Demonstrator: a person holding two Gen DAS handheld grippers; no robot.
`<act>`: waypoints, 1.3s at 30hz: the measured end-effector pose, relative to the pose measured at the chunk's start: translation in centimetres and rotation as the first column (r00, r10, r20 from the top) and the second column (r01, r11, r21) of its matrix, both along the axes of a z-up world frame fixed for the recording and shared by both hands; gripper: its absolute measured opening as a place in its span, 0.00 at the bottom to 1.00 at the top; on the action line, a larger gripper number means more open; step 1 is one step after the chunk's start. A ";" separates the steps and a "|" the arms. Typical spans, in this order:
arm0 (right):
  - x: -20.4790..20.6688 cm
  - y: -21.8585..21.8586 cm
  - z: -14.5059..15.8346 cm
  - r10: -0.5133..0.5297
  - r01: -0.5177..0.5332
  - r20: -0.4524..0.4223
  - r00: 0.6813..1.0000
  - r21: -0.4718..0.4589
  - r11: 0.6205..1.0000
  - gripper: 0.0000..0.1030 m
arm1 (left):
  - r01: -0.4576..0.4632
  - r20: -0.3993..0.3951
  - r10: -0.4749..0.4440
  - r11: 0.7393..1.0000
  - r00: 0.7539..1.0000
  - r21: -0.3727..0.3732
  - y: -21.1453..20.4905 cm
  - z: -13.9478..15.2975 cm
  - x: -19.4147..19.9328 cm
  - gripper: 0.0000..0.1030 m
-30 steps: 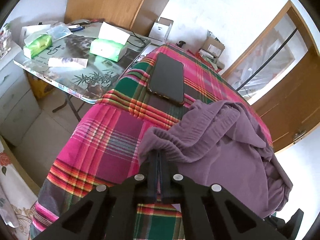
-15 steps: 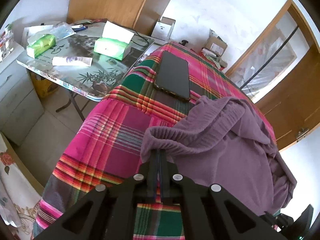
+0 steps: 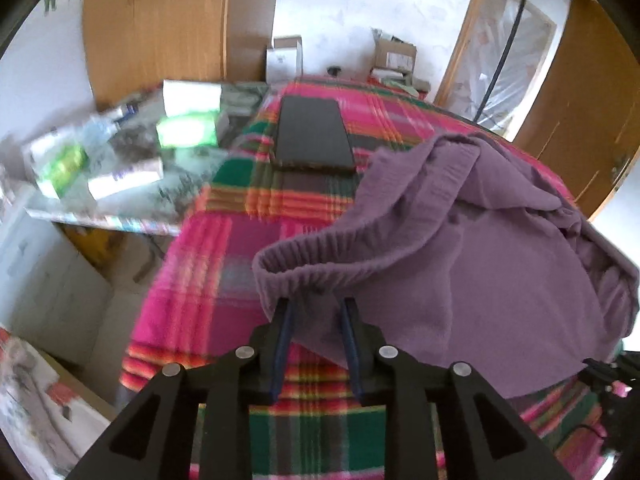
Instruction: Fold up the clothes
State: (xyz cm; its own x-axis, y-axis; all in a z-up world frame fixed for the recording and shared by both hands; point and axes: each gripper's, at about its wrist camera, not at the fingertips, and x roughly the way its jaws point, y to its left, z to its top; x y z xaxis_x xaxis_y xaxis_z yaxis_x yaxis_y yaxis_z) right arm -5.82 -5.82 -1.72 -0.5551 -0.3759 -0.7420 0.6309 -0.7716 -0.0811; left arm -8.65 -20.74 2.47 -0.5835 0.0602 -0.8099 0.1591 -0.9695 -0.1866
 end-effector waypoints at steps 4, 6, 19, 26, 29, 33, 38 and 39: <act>0.1 0.3 0.0 -0.002 0.002 0.002 1.000 -0.005 1.000 0.05 | -0.047 -0.005 0.047 0.996 0.999 0.081 -1.5 -0.2 0.8 0.28; 0.0 0.4 -0.1 -0.004 0.004 0.008 1.000 -0.007 1.000 0.05 | -0.092 0.005 0.092 0.989 0.996 0.112 -2.3 -0.4 1.1 0.39; -0.3 0.2 -0.7 -0.015 0.015 0.019 1.000 -0.001 1.000 0.05 | -0.070 0.008 0.070 0.997 0.998 0.025 -1.2 -0.4 -1.8 0.39; -0.9 0.2 -1.0 -0.027 0.027 0.023 0.999 -0.007 1.000 0.05 | -0.093 -0.026 0.096 0.989 0.995 0.113 -2.1 -0.1 -2.3 0.15; -1.0 0.4 -0.8 -0.037 0.038 0.016 0.999 -0.016 0.999 0.05 | -0.105 -0.033 0.111 0.983 0.993 0.151 -2.4 0.0 -2.0 0.12; -0.7 0.6 -0.6 -0.046 0.046 -0.001 0.999 -0.017 0.999 0.04 | -0.132 -0.040 0.144 0.968 0.989 0.213 -3.0 0.2 -1.2 0.11; 0.1 0.9 -0.1 -0.047 0.047 -0.023 0.999 -0.018 0.999 0.04 | -0.138 -0.057 0.157 0.958 0.986 0.253 -2.9 1.0 0.1 0.10; 0.3 1.0 0.1 -0.050 0.049 -0.029 0.998 -0.019 0.999 0.04 | -0.135 -0.062 0.155 0.958 0.986 0.253 -2.8 1.2 0.4 0.10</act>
State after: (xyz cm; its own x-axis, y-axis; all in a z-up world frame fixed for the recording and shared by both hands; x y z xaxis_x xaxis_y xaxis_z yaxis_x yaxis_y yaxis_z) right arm -5.49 -4.87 -1.67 -0.5948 -0.3606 -0.7185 0.5893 -0.8034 -0.0846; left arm -8.26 -23.54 3.67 -0.6635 0.1623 -0.7304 0.2692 -0.8590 -0.4354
